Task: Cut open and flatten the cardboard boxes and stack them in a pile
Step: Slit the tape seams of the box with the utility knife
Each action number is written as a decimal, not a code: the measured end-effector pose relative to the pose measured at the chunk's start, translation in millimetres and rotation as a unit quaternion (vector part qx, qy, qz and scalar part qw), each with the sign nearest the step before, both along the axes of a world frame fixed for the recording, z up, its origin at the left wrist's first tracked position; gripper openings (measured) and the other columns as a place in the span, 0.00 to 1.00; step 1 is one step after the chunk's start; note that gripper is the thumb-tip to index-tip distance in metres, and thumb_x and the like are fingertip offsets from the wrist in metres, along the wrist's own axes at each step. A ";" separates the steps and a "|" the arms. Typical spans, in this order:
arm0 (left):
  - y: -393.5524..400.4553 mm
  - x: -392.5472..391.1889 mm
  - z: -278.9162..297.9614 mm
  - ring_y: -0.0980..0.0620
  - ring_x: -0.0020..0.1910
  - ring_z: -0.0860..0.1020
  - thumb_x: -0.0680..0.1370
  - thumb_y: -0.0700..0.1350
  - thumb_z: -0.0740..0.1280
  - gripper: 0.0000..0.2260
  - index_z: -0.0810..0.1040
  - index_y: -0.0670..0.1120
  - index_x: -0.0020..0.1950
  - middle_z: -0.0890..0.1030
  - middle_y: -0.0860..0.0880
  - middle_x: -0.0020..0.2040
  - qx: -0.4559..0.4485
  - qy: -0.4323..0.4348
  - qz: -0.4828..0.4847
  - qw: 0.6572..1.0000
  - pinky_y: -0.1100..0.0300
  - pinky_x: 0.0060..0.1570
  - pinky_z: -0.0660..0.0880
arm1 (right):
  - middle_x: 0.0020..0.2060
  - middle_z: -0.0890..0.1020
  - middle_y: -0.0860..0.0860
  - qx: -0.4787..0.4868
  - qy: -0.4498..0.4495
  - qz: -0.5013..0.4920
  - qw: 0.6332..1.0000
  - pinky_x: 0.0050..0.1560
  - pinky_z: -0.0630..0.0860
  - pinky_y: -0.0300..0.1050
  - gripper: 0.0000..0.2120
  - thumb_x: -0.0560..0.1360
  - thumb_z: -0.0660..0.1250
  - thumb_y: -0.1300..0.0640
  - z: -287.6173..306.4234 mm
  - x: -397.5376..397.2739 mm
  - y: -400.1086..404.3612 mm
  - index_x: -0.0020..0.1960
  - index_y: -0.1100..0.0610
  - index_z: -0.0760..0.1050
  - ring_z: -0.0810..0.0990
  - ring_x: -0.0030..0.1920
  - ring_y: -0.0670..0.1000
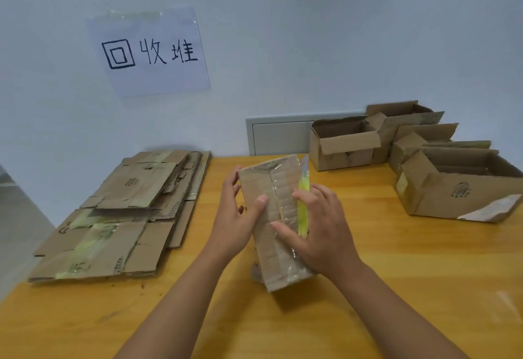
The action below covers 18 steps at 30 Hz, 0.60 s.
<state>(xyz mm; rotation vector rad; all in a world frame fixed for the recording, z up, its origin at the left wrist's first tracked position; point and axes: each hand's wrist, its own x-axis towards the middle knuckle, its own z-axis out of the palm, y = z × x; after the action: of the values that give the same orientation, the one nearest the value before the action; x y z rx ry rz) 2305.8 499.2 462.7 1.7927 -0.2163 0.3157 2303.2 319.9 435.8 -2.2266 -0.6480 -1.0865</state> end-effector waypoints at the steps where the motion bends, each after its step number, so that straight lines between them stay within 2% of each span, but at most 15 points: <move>1: -3.9 -1.9 -3.4 0.55 0.70 0.70 0.78 0.50 0.69 0.32 0.56 0.61 0.77 0.69 0.57 0.72 -0.007 0.001 -0.002 1.000 0.53 0.61 0.77 | 0.55 0.80 0.53 -0.011 -0.015 -0.013 1.000 0.57 0.73 0.55 0.22 0.75 0.64 0.39 0.6 -0.9 -0.3 0.61 0.54 0.68 0.73 0.62 0.58; 4: -12.7 -2.6 -9.0 0.55 0.70 0.70 0.79 0.48 0.69 0.34 0.53 0.63 0.78 0.66 0.58 0.73 -0.015 -0.009 -0.008 1.000 0.52 0.60 0.78 | 0.51 0.82 0.54 -0.010 -0.067 -0.016 0.998 0.53 0.73 0.54 0.15 0.78 0.64 0.47 6.0 -3.8 -1.1 0.60 0.55 0.70 0.75 0.59 0.56; 6: -16.2 -2.4 -9.2 0.56 0.70 0.69 0.77 0.52 0.70 0.35 0.53 0.65 0.77 0.66 0.57 0.74 -0.010 -0.015 -0.008 1.000 0.50 0.61 0.77 | 0.50 0.82 0.54 0.002 -0.083 0.000 0.997 0.52 0.74 0.53 0.14 0.78 0.63 0.51 10.3 -3.6 -1.7 0.61 0.56 0.71 0.77 0.55 0.55; 9: -19.0 -3.7 -9.7 0.60 0.69 0.69 0.75 0.55 0.69 0.36 0.53 0.67 0.77 0.67 0.58 0.72 0.001 -0.019 0.003 1.000 0.49 0.62 0.77 | 0.48 0.82 0.54 0.008 -0.085 0.019 0.996 0.48 0.75 0.53 0.14 0.79 0.63 0.54 15.3 -0.2 -3.2 0.62 0.59 0.74 0.78 0.51 0.54; 13: -20.7 -7.1 -8.5 0.65 0.65 0.71 0.79 0.47 0.68 0.35 0.51 0.66 0.77 0.65 0.65 0.67 0.010 -0.032 0.011 0.999 0.50 0.62 0.76 | 0.46 0.81 0.54 0.015 -0.069 0.026 0.997 0.45 0.75 0.51 0.19 0.78 0.63 0.59 14.8 0.9 0.9 0.68 0.61 0.70 0.77 0.47 0.52; 15: -20.5 -7.5 -7.3 0.67 0.63 0.71 0.79 0.47 0.68 0.36 0.49 0.66 0.77 0.65 0.64 0.67 0.018 -0.029 0.015 0.999 0.51 0.61 0.77 | 0.46 0.81 0.55 0.026 -0.066 0.021 0.997 0.44 0.75 0.51 0.20 0.77 0.63 0.58 12.7 -0.7 4.0 0.68 0.61 0.69 0.75 0.46 0.50; 18: -20.7 -7.7 -6.8 0.68 0.62 0.71 0.79 0.47 0.68 0.36 0.48 0.64 0.78 0.65 0.62 0.67 0.026 -0.029 0.019 0.999 0.52 0.61 0.77 | 0.45 0.81 0.55 0.025 -0.066 0.016 0.997 0.43 0.76 0.52 0.19 0.77 0.63 0.58 11.6 -0.9 6.1 0.65 0.63 0.73 0.75 0.47 0.51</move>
<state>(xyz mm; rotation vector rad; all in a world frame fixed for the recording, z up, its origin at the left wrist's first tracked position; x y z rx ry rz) 2298.1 478.4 455.9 1.8416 -0.2329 0.3937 2302.4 326.0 447.4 -2.1090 -0.7017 -1.2281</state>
